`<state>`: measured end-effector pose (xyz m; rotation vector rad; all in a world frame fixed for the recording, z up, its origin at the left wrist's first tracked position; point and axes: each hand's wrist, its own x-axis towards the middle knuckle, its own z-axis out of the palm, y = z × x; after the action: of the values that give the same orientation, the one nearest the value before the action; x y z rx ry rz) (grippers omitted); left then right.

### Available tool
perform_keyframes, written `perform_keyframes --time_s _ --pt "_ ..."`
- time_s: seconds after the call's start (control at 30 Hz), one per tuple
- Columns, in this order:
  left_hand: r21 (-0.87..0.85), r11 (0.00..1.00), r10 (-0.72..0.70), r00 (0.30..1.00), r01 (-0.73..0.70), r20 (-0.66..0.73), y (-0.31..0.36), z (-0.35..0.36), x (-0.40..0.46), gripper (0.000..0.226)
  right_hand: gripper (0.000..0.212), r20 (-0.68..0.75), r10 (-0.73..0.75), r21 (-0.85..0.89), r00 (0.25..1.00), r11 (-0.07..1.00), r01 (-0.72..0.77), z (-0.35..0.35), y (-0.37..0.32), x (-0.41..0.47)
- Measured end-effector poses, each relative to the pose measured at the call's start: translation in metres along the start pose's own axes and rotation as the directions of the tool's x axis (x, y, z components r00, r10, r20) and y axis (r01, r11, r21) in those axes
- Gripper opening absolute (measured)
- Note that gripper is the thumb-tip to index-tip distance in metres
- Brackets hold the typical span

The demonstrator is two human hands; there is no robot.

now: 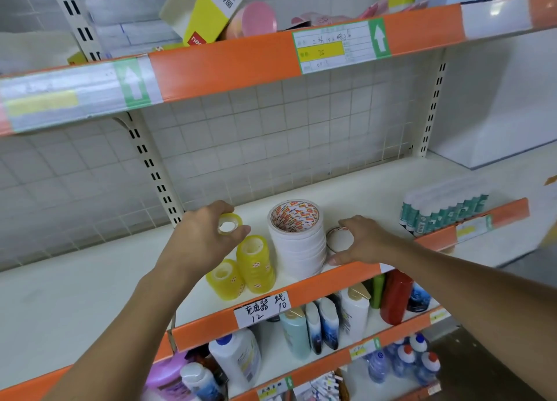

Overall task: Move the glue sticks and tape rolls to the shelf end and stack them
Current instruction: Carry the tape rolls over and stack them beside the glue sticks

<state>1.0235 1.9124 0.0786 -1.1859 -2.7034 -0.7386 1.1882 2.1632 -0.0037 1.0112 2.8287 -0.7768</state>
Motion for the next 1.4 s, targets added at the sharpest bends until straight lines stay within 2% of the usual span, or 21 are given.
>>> perform_keyframes --time_s 0.3,0.63,0.83,1.4 --pt "0.009 1.000 0.016 0.999 -0.016 0.044 -0.004 0.011 -0.010 0.053 0.109 0.004 0.007 0.090 1.000 0.996 -0.007 -0.013 0.010 0.001" --pt "-0.012 1.000 -0.012 1.000 0.012 0.028 -0.033 0.007 -0.034 0.055 0.085 -0.149 -0.043 0.132 0.988 0.989 0.063 -0.042 0.009 -0.003" --pt "-0.035 0.999 -0.037 0.991 0.042 0.126 -0.046 0.016 -0.046 0.057 0.082 -0.197 -0.098 0.114 0.976 0.986 0.122 -0.051 0.000 -0.011" --pt "-0.009 0.997 -0.078 0.968 0.083 0.237 -0.042 0.032 -0.037 0.063 0.078 -0.115 -0.153 0.018 0.982 0.988 0.156 -0.037 -0.004 -0.018"
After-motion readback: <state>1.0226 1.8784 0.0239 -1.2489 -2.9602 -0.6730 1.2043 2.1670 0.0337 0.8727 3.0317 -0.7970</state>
